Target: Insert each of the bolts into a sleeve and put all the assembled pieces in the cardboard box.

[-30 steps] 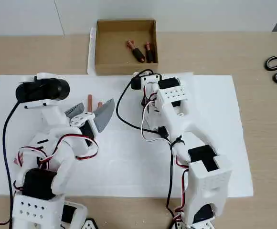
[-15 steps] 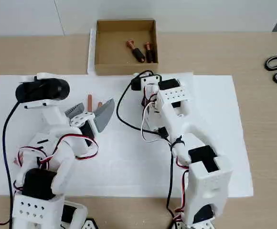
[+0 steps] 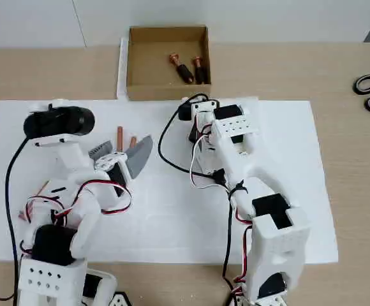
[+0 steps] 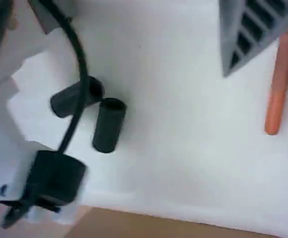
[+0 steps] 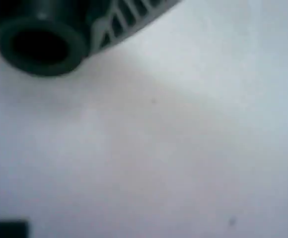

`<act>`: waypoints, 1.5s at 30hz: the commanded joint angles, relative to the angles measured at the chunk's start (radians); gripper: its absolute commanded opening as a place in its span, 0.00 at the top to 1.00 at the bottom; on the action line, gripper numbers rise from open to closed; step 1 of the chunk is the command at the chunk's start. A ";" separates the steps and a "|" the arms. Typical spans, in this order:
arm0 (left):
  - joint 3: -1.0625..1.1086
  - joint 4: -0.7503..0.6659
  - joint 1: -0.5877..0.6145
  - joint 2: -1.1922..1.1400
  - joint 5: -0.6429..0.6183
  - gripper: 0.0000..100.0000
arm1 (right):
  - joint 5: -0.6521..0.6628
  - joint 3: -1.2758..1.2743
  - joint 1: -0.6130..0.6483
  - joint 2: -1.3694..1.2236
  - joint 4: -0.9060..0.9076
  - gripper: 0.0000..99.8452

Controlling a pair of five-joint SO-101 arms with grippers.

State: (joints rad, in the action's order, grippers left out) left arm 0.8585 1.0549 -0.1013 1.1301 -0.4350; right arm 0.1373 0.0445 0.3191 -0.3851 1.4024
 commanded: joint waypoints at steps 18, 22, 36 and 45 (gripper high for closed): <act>-0.762 0.563 0.233 -0.680 0.273 0.72 | 0.095 0.187 -0.173 0.367 0.266 1.00; -0.848 0.612 0.285 -0.855 0.269 0.72 | 0.091 0.187 -0.173 0.380 0.268 1.00; -0.834 0.692 0.654 -1.132 0.697 0.72 | 0.089 0.186 -0.170 0.377 0.266 1.00; -0.829 0.611 0.718 -1.293 0.876 0.82 | 0.061 0.186 -0.168 0.377 0.265 1.00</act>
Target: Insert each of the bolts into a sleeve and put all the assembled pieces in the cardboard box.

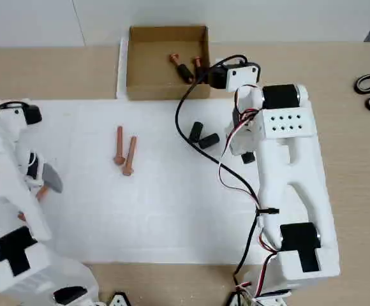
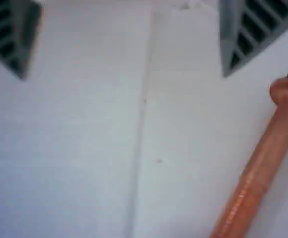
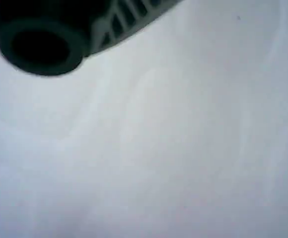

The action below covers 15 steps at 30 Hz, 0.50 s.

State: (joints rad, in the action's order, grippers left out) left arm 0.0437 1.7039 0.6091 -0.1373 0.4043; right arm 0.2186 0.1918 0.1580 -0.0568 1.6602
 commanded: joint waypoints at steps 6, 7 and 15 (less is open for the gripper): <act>-0.015 -0.126 0.028 -0.115 0.106 0.82 | -0.020 0.038 -0.007 0.048 0.007 1.00; -0.015 -0.137 0.034 -0.127 0.126 0.82 | -0.020 0.038 -0.007 0.048 0.007 1.00; -0.018 -0.183 0.064 -0.169 0.252 0.83 | -0.020 0.038 -0.007 0.048 0.007 1.00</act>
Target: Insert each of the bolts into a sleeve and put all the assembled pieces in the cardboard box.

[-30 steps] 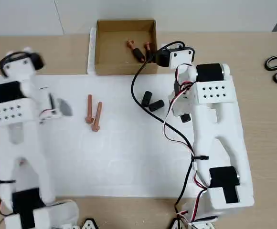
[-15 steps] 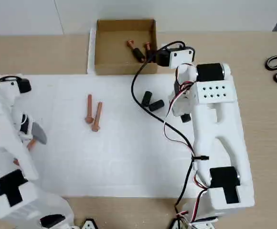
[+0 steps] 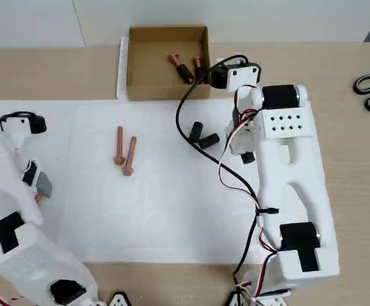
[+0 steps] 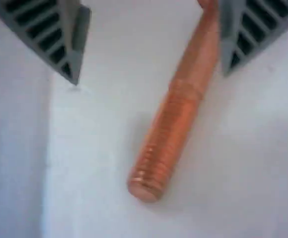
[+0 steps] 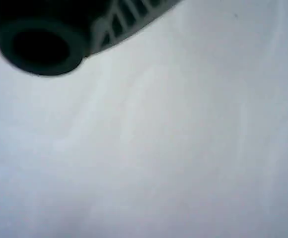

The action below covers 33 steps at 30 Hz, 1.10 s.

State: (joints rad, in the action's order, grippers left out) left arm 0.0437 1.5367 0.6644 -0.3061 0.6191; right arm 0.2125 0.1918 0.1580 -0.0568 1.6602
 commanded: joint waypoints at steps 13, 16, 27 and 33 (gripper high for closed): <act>-0.018 -0.012 0.058 -0.104 0.091 0.83 | -0.014 0.038 -0.007 0.048 0.007 1.00; -0.016 -0.011 0.060 -0.104 0.091 0.86 | -0.014 0.038 -0.007 0.048 0.007 1.00; -0.015 0.003 0.052 -0.106 0.091 0.99 | -0.014 0.038 -0.007 0.048 0.007 1.00; -0.120 0.204 -0.018 -0.044 0.087 0.99 | -0.015 0.038 -0.007 0.048 0.004 1.00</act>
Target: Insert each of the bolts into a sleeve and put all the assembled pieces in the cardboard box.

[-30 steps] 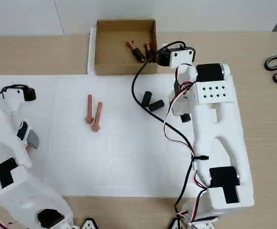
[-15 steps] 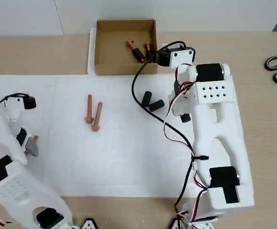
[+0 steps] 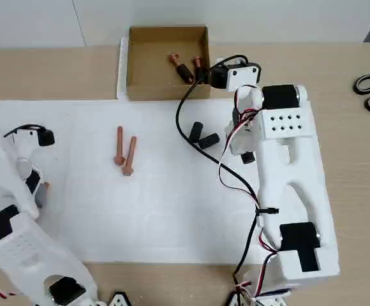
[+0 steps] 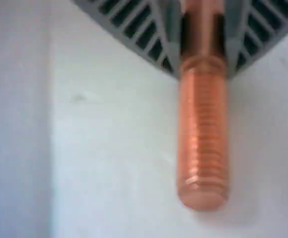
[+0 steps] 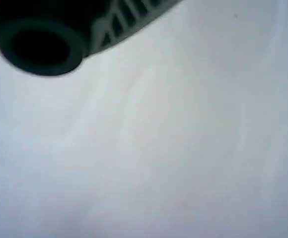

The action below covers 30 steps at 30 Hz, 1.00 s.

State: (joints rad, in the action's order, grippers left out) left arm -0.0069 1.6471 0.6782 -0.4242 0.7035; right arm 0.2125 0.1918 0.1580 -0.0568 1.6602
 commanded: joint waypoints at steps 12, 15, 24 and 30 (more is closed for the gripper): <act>-0.054 0.103 -0.405 0.404 0.144 0.99 | -0.015 0.038 -0.007 0.053 0.007 1.00; -0.045 0.071 -0.514 0.379 0.183 0.99 | -0.015 0.038 -0.008 0.054 0.007 1.00; -0.045 0.005 -0.641 0.218 0.482 0.99 | -0.015 0.038 -0.012 0.054 0.008 1.00; -0.045 0.012 -0.640 0.114 0.611 0.99 | -0.015 0.038 -0.012 0.050 0.008 1.00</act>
State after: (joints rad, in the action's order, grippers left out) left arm -0.0407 1.6671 0.0445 -0.3000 1.2543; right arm 0.2125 0.1918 0.1534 -0.0568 1.6602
